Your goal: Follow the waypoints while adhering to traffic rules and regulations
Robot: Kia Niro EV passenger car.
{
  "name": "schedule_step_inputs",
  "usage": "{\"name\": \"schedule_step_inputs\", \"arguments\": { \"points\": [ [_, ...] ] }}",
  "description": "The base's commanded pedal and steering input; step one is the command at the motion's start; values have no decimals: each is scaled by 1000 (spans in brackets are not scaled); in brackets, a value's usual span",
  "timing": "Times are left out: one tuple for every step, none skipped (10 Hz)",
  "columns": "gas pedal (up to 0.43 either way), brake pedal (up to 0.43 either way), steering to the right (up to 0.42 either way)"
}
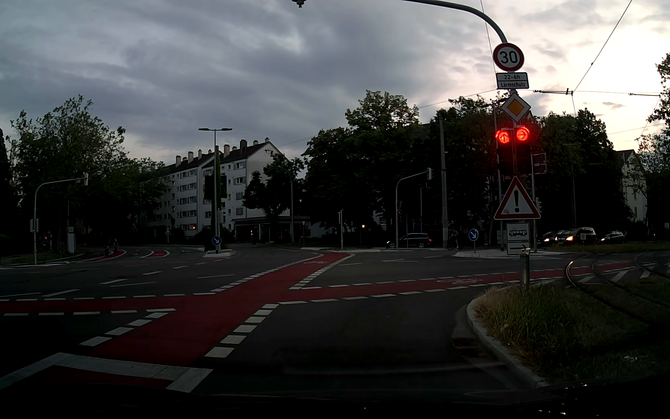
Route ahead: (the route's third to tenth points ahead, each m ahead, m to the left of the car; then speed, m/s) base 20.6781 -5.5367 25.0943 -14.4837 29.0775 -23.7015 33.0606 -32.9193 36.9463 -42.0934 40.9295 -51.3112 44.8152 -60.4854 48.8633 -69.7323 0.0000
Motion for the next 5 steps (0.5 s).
{"name": "schedule_step_inputs", "arguments": {
  "points": [
    [0,244,-52],
    [0,250,-52],
    [0,250,-52],
    [0,244,-52],
    [0,244,-53]
  ]
}}
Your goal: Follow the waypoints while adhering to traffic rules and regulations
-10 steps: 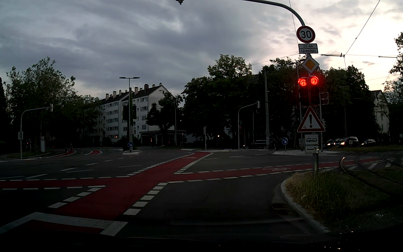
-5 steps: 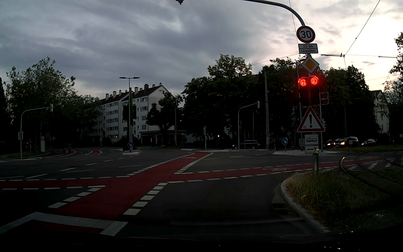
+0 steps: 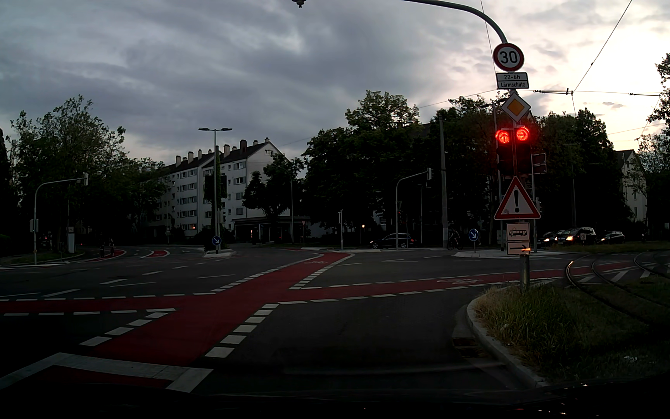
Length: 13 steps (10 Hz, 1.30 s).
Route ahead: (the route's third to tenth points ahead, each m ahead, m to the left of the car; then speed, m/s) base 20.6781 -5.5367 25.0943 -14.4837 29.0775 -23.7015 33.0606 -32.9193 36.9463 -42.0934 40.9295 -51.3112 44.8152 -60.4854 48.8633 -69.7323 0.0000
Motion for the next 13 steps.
{"name": "schedule_step_inputs", "arguments": {
  "points": [
    [0,244,-52],
    [0,250,-53],
    [0,250,-52],
    [0,244,-52],
    [0,250,-53],
    [0,250,-53],
    [0,250,-53],
    [0,244,-52],
    [0,250,-52],
    [0,250,-52],
    [0,244,-52],
    [0,244,-52],
    [0,250,-52]
  ]
}}
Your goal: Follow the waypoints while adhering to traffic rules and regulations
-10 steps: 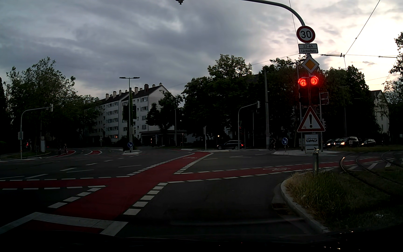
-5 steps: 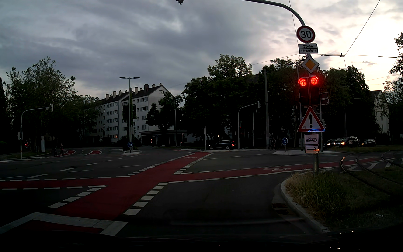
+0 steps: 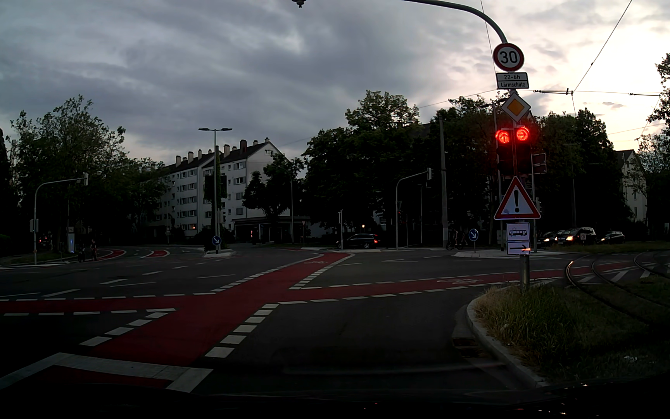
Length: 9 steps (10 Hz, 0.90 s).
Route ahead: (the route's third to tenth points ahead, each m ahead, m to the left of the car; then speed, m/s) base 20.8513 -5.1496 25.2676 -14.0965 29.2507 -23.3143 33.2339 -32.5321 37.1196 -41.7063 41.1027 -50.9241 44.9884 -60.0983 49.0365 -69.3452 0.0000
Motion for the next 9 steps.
{"name": "schedule_step_inputs", "arguments": {
  "points": [
    [0,250,-52],
    [0,244,-53],
    [0,250,-52],
    [0,244,-52],
    [0,250,-52],
    [0,244,-53],
    [0,250,-53],
    [0,250,-52],
    [0,250,-52]
  ]
}}
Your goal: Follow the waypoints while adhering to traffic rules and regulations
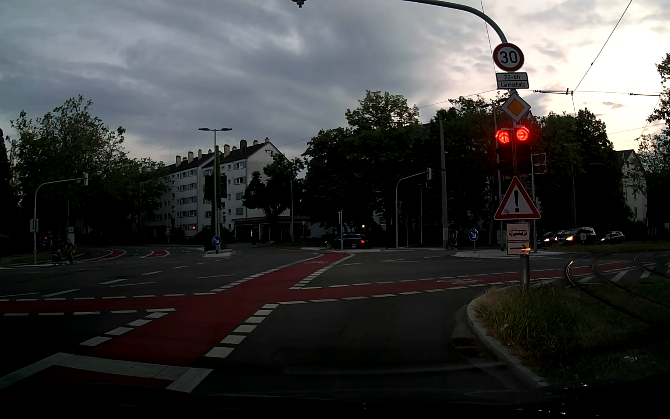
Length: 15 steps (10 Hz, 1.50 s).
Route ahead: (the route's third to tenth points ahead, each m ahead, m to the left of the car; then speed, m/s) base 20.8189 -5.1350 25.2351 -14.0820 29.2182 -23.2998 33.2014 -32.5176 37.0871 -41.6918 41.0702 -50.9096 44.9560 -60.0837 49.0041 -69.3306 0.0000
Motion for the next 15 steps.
{"name": "schedule_step_inputs", "arguments": {
  "points": [
    [0,250,-53],
    [0,250,-52],
    [0,250,-52],
    [0,250,-52],
    [0,250,-52],
    [0,250,-52],
    [0,250,-52],
    [0,250,-53],
    [0,250,-52],
    [0,250,-53],
    [0,250,-52],
    [0,250,-52],
    [0,250,-53],
    [0,250,-53],
    [0,250,-52]
  ]
}}
